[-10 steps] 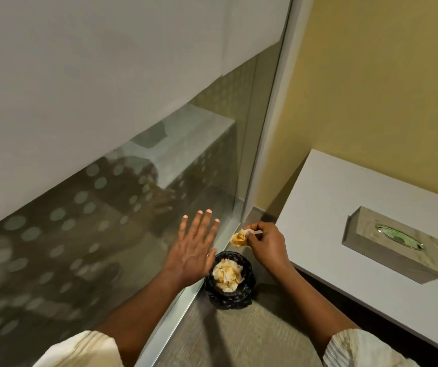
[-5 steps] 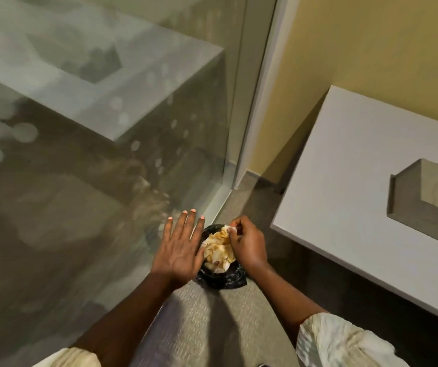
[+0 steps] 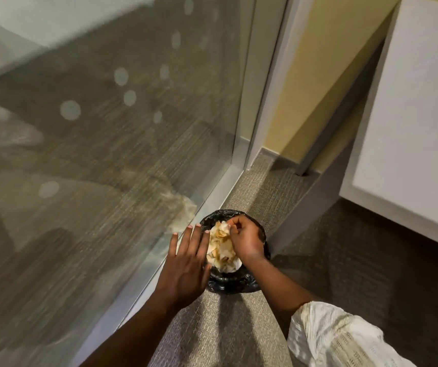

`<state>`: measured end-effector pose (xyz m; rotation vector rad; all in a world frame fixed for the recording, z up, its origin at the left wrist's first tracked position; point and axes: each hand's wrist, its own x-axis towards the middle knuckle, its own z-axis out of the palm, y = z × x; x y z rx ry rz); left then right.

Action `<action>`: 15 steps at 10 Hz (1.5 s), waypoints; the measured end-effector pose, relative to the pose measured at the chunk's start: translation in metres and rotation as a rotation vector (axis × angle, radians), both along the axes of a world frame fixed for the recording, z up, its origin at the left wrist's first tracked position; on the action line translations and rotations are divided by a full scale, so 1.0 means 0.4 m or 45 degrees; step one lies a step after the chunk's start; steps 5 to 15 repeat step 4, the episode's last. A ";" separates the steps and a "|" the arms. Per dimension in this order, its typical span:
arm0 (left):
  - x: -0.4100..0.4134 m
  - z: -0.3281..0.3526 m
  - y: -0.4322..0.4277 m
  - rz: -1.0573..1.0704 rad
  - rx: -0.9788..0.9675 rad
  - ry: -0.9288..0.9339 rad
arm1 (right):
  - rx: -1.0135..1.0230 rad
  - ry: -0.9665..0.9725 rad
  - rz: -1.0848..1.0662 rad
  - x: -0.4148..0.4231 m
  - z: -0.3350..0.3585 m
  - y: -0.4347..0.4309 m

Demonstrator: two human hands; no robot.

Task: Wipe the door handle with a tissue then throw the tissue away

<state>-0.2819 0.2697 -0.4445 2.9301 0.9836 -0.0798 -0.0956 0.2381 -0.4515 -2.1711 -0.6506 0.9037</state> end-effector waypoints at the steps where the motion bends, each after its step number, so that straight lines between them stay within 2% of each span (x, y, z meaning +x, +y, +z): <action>1: 0.002 -0.054 0.007 -0.013 0.019 -0.002 | -0.141 0.090 0.084 0.014 -0.078 0.012; 2: -0.002 -0.086 0.001 -0.006 0.021 -0.017 | -0.286 0.069 0.110 0.025 -0.123 0.006; 4: -0.009 -0.052 -0.013 0.027 0.025 -0.049 | -0.377 -0.192 0.254 0.028 -0.077 -0.033; 15: -0.009 -0.052 -0.013 0.027 0.025 -0.049 | -0.377 -0.192 0.254 0.028 -0.077 -0.033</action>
